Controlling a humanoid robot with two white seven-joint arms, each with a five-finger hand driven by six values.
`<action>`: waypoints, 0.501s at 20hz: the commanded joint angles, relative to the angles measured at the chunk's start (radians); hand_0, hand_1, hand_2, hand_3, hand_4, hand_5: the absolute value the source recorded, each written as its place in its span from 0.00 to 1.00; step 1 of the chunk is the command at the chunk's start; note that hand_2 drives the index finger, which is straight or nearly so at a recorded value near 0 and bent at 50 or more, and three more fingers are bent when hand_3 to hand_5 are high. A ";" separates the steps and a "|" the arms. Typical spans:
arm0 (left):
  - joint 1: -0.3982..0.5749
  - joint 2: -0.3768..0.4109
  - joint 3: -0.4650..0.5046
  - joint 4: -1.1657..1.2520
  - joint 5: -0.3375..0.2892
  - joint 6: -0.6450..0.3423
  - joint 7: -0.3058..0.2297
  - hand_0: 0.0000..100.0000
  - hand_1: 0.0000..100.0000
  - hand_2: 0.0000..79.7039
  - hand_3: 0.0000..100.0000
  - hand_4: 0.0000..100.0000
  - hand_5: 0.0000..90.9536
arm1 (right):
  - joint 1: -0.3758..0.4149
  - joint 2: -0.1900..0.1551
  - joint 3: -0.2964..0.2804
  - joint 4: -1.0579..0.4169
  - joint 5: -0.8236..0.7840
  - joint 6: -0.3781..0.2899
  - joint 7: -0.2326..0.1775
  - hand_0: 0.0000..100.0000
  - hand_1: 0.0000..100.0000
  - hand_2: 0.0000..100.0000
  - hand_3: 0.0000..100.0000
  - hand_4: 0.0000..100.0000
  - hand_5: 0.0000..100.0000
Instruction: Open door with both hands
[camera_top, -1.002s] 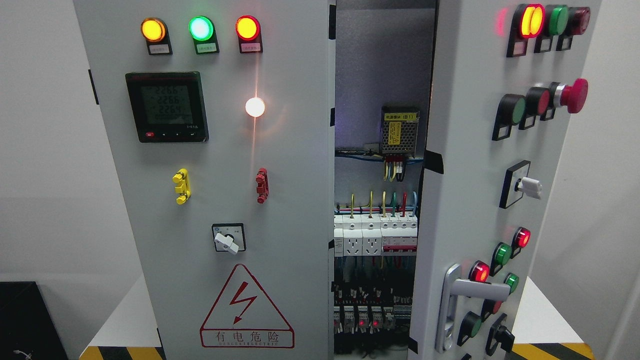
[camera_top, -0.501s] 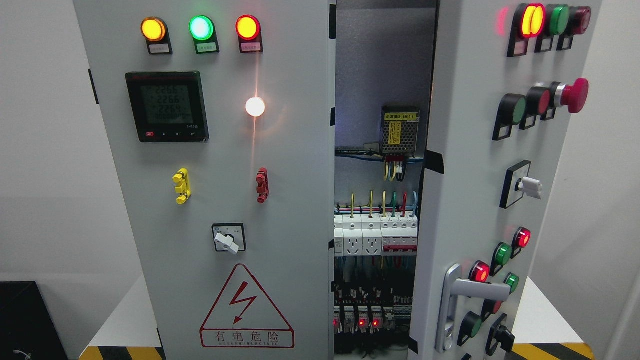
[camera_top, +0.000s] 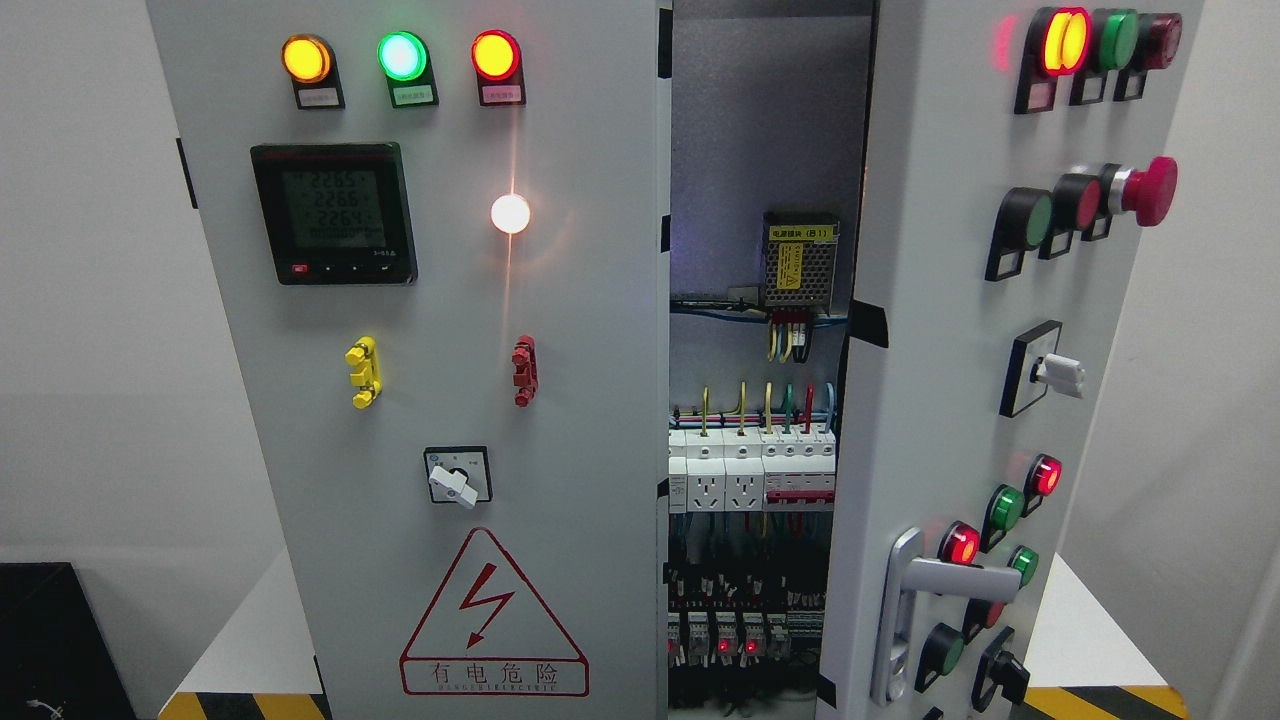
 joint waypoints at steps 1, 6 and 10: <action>-0.120 0.182 -0.101 -0.238 0.101 -0.006 -0.005 0.00 0.00 0.00 0.00 0.00 0.00 | 0.000 0.000 0.000 0.000 0.000 -0.001 0.000 0.19 0.00 0.00 0.00 0.00 0.00; -0.248 0.201 -0.120 -0.243 0.176 -0.002 -0.006 0.00 0.00 0.00 0.00 0.00 0.00 | 0.000 0.000 0.000 0.000 0.000 0.001 0.000 0.19 0.00 0.00 0.00 0.00 0.00; -0.361 0.202 -0.167 -0.243 0.241 0.000 -0.006 0.00 0.00 0.00 0.00 0.00 0.00 | 0.000 0.000 0.000 0.000 0.000 0.001 0.000 0.19 0.00 0.00 0.00 0.00 0.00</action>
